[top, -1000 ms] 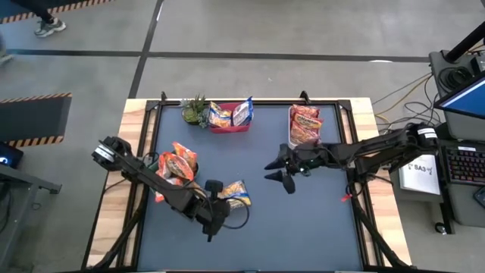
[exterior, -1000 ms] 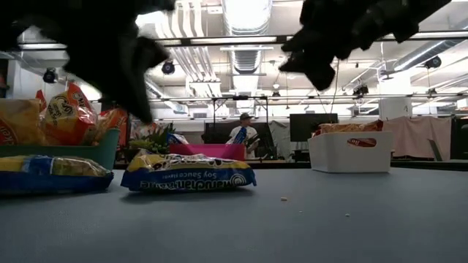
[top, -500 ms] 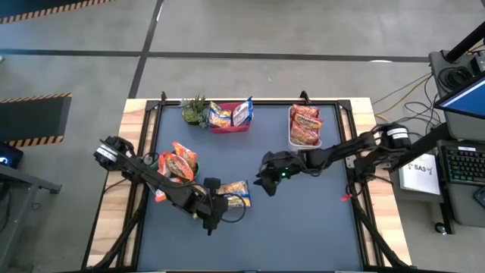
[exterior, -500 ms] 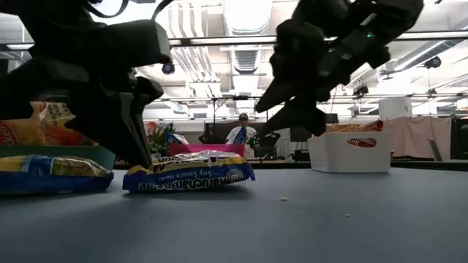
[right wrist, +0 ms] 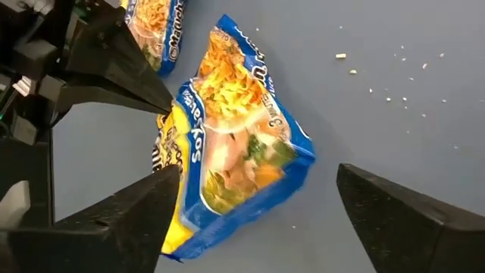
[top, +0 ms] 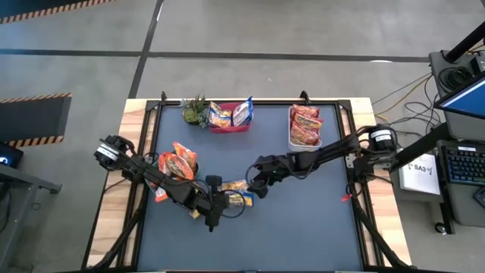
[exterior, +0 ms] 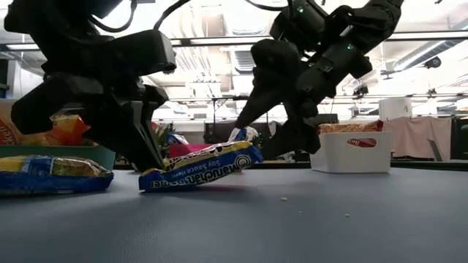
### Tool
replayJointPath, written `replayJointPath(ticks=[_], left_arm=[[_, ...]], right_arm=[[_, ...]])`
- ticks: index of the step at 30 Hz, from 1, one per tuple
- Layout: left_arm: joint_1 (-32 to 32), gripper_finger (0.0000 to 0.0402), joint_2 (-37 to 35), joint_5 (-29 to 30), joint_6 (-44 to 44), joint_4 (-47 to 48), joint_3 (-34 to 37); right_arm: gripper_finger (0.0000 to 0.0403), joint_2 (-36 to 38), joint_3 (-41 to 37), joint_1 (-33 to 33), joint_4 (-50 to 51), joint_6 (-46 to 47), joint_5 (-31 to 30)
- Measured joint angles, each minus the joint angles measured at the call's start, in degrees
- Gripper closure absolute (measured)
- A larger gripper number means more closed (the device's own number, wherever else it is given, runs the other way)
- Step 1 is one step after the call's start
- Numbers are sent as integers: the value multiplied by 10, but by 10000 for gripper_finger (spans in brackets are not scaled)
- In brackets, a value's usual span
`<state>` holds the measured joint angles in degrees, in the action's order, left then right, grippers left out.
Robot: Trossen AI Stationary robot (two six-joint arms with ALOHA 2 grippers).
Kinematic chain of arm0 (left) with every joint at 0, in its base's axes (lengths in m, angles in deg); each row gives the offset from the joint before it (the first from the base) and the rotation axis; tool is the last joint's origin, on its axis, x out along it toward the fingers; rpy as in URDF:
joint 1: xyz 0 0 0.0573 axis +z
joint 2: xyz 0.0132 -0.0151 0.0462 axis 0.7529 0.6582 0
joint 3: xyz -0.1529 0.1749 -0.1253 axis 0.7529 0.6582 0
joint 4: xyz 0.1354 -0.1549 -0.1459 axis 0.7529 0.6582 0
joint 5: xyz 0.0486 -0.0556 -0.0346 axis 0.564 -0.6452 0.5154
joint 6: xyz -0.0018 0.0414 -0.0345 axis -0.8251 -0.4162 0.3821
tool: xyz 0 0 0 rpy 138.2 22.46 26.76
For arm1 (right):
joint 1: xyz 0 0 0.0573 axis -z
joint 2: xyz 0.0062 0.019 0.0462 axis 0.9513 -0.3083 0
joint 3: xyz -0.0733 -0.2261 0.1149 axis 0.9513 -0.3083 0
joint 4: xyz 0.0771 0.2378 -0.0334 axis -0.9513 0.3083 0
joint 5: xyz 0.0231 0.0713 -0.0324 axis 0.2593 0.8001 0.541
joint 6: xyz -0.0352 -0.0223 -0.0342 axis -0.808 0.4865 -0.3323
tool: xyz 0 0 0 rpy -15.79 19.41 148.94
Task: Sort Maruchan noodles
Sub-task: Put the blue noodle pack into the red bin
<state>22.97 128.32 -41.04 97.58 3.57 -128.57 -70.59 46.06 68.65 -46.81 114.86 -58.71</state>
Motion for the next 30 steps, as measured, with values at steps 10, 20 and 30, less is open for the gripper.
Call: replayJointPath(ticks=[10, 20, 30], left_arm=[[2, 401, 1, 0, 2, -42, 30], [2, 401, 1, -2, 0, -44, 31], [2, 401, 2, -3, 0, -45, 31]], right_arm=[[42, -41, 12, -9, -40, 25, 8], [66, -83, 28, -10, -109, 34, 36], [148, -104, 45, -10, -107, 40, 45]])
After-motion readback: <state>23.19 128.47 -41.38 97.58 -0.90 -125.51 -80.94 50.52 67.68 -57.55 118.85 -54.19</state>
